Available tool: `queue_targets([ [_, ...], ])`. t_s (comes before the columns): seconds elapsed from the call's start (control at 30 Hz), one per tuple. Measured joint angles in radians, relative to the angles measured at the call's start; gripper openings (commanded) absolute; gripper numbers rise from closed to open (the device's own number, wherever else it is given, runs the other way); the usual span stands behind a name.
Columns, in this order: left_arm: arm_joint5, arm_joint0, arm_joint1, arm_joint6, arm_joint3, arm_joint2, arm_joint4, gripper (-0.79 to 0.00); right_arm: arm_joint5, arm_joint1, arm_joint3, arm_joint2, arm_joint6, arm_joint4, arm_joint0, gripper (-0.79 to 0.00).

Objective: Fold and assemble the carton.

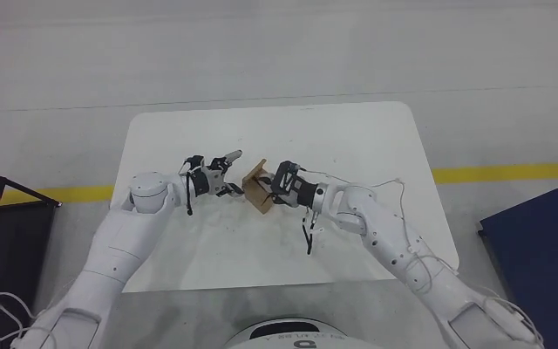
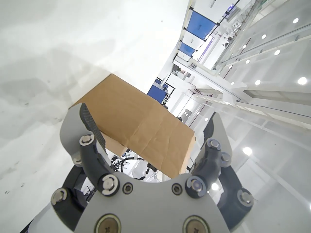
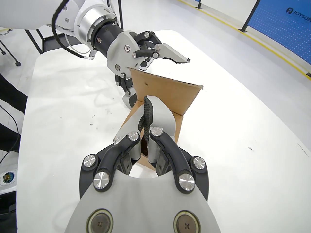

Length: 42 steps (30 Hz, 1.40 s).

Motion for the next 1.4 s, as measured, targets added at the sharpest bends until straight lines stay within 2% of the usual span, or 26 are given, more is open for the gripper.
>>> queue_targets([
  [0.2, 0.005, 0.001, 0.002, -0.012, -0.015, -0.003, 0.021, 0.0, -0.002, -0.007, 0.024, -0.004, -0.011, 0.003, 0.013, -0.785],
  [0.33, -0.018, 0.019, 0.009, -0.01, -0.042, -0.048, -0.006, 0.0, 0.003, 0.001, 0.015, 0.03, -0.047, 0.009, -0.019, -0.785],
  [0.53, -0.059, 0.104, 0.029, 0.012, -0.186, -0.184, -0.104, 0.0, -0.008, 0.032, -0.044, 0.109, -0.068, -0.017, -0.128, -0.785],
  [0.63, -0.06, 0.122, 0.034, -0.002, -0.242, -0.208, -0.109, 0.0, -0.036, 0.041, -0.063, 0.119, -0.051, -0.031, -0.168, -0.785],
  [0.77, -0.025, 0.08, 0.026, -0.019, -0.247, -0.153, -0.066, 0.0, -0.057, 0.043, -0.056, 0.116, -0.038, -0.033, -0.183, -0.785],
  [0.9, -0.002, 0.019, 0.011, -0.025, -0.206, -0.071, -0.02, 0.0, -0.053, 0.039, -0.037, 0.103, -0.034, -0.03, -0.179, -0.785],
  [1.1, 0.001, -0.036, -0.011, -0.045, -0.123, 0.01, -0.021, 0.0, -0.056, 0.03, 0.001, 0.081, -0.047, -0.017, -0.164, -0.785],
  [1.4, 0.006, -0.06, -0.024, -0.042, -0.074, 0.045, -0.016, 0.0, -0.033, 0.043, 0.015, 0.138, -0.088, -0.019, -0.193, -0.785],
])
